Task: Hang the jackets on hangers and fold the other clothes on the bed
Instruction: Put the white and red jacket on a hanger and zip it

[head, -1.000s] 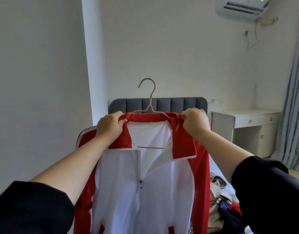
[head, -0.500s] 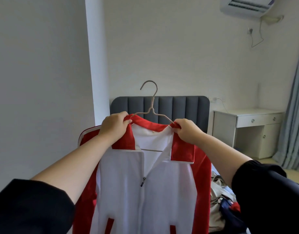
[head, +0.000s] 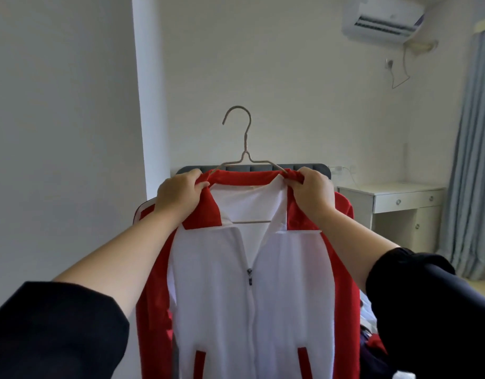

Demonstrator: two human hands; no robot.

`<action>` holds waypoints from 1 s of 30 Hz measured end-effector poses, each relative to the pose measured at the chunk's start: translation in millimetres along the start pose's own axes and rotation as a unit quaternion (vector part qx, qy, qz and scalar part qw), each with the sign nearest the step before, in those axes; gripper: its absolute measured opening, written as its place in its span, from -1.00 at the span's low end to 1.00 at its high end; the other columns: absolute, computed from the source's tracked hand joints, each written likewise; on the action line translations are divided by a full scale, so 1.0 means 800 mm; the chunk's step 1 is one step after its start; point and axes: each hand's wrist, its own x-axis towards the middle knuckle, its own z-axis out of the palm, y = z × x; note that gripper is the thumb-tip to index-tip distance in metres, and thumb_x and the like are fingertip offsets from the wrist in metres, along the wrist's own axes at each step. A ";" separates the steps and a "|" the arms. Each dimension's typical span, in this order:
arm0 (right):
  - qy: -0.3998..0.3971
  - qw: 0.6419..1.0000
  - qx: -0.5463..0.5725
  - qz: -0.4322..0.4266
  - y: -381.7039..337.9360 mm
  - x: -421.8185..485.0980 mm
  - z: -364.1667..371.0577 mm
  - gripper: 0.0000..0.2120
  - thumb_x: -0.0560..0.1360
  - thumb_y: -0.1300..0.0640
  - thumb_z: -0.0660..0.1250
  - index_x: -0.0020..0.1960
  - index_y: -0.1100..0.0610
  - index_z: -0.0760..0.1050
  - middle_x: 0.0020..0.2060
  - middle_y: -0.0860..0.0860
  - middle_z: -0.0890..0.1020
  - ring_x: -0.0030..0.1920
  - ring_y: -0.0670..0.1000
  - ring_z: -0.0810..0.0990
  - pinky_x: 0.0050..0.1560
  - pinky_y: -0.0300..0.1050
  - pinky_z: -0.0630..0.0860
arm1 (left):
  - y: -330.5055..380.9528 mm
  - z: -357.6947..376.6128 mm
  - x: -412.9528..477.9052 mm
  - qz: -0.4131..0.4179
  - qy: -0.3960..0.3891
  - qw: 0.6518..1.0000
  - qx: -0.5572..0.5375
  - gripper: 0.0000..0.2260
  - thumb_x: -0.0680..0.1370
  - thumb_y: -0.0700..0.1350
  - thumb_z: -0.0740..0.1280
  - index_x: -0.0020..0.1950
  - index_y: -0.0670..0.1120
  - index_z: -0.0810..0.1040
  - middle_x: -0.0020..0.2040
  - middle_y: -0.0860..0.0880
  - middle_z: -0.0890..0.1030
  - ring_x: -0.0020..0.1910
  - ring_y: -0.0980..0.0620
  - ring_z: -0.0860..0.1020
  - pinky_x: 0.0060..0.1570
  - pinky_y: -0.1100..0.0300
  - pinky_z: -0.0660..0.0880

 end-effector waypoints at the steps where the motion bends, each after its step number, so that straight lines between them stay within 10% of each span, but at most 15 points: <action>1: 0.009 1.000 -0.005 -0.006 -0.004 0.003 -0.007 -0.70 0.57 -0.02 0.24 -0.27 0.10 0.38 -0.36 -0.05 0.48 -0.24 0.09 0.46 -0.11 -0.02 0.34 | 0.004 -0.005 0.003 0.010 0.013 1.000 0.008 -0.78 0.58 -0.04 0.29 -0.07 -0.20 0.51 -0.21 -0.19 0.61 -0.23 -0.25 0.52 -0.26 0.11 0.29; 10: 0.100 0.994 -0.024 -0.034 -0.014 0.026 -0.060 -0.79 0.51 0.10 0.24 -0.28 0.13 0.36 -0.36 0.00 0.45 -0.30 0.10 0.36 -0.18 -0.10 0.19 | 0.033 -0.042 0.035 0.185 0.118 0.973 0.067 -0.82 0.52 -0.15 0.38 -0.16 -0.25 0.48 -0.40 -0.18 0.55 -0.52 -0.24 0.49 -0.44 0.15 0.31; 22: -0.079 0.988 -0.131 0.030 0.167 -0.100 0.125 -0.71 0.61 -0.01 0.17 -0.05 0.15 0.58 -0.08 0.07 0.55 -0.02 0.07 0.42 0.10 -0.03 0.34 | -0.024 0.209 -0.089 0.027 -0.097 0.990 0.100 -0.74 0.55 -0.02 0.35 0.00 -0.22 0.63 -0.10 -0.18 0.58 -0.10 -0.16 0.51 -0.18 0.04 0.42; 30: -0.181 0.958 -0.202 0.090 0.288 -0.179 0.283 -0.68 0.58 -0.03 0.20 -0.17 0.16 0.57 -0.25 0.15 0.63 -0.19 0.24 0.55 -0.17 -0.04 0.23 | -0.084 0.395 -0.203 -0.109 -0.234 0.964 0.062 -0.74 0.59 0.02 0.27 0.18 -0.05 0.61 0.01 -0.12 0.65 -0.01 -0.16 0.59 -0.13 0.08 0.43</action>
